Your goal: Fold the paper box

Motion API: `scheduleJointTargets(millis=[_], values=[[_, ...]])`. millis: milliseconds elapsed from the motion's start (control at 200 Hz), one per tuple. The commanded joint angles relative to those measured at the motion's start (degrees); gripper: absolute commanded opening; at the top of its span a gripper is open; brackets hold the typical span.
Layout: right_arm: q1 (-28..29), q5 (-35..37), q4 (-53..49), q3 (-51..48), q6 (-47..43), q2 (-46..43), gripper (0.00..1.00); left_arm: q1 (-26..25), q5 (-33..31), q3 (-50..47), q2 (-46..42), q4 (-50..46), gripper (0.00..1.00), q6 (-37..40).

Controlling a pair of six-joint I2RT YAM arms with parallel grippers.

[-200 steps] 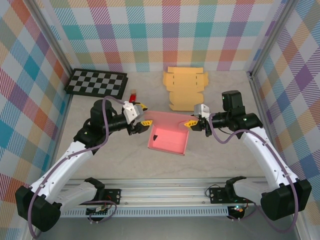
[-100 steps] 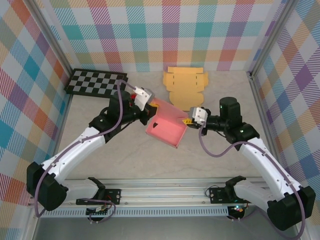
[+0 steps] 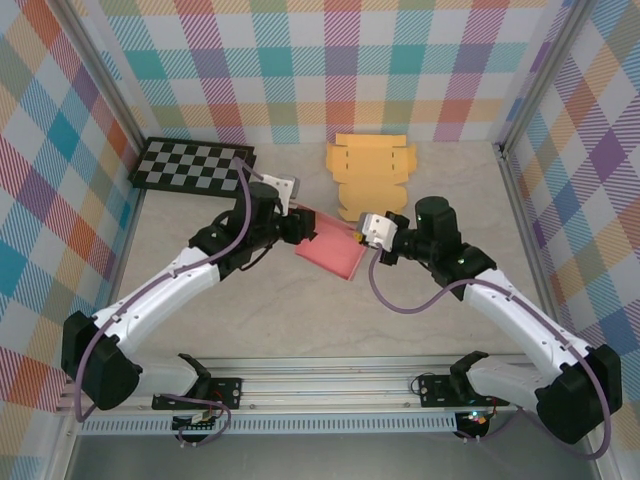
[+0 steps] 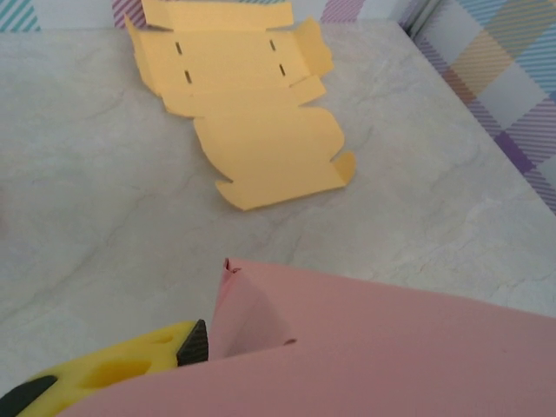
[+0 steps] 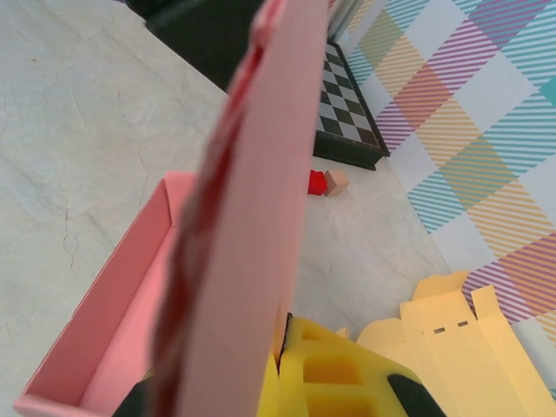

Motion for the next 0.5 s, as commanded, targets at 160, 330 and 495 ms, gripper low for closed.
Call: scheduleJointTargets(millis=[160, 330, 495], values=[[-0.07, 0.99, -3.77, 0.41, -6.93, 2.86, 0.00, 0.10, 8.15, 7.85, -4.74, -22.21, 0.57, -5.89], [-0.07, -4.89, -5.38, -0.66, -9.36, 3.30, 0.00, 3.06, 3.21, 9.14, -7.85, -32.63, 0.68, -5.58], [0.00, -12.12, -5.06, -0.91, -7.76, 3.41, 0.00, 13.31, 8.06, 13.20, -6.80, -30.59, 0.81, -5.58]])
